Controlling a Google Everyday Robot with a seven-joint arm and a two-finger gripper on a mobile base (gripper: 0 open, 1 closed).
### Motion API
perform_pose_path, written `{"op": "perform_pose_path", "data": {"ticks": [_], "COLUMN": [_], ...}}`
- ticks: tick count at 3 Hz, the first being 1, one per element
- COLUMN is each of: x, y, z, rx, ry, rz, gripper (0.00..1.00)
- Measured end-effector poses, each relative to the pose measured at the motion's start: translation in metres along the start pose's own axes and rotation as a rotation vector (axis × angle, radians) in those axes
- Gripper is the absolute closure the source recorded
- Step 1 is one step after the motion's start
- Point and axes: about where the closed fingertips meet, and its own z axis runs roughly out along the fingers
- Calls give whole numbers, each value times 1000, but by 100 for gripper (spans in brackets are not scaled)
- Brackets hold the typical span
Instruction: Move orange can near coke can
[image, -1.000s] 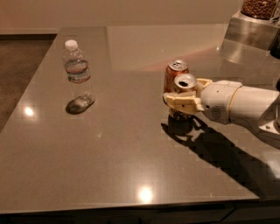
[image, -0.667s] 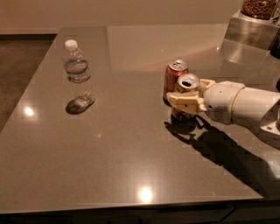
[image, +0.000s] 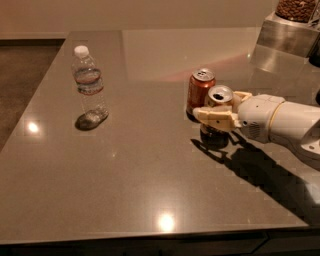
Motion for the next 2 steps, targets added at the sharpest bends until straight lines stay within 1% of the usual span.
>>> {"op": "perform_pose_path", "data": {"ticks": [1, 2], "x": [-3, -3], "y": [3, 3], "z": [1, 1], "rx": [-2, -3], "ry": [-1, -1], "rz": [-5, -6], "gripper": [0, 0]}}
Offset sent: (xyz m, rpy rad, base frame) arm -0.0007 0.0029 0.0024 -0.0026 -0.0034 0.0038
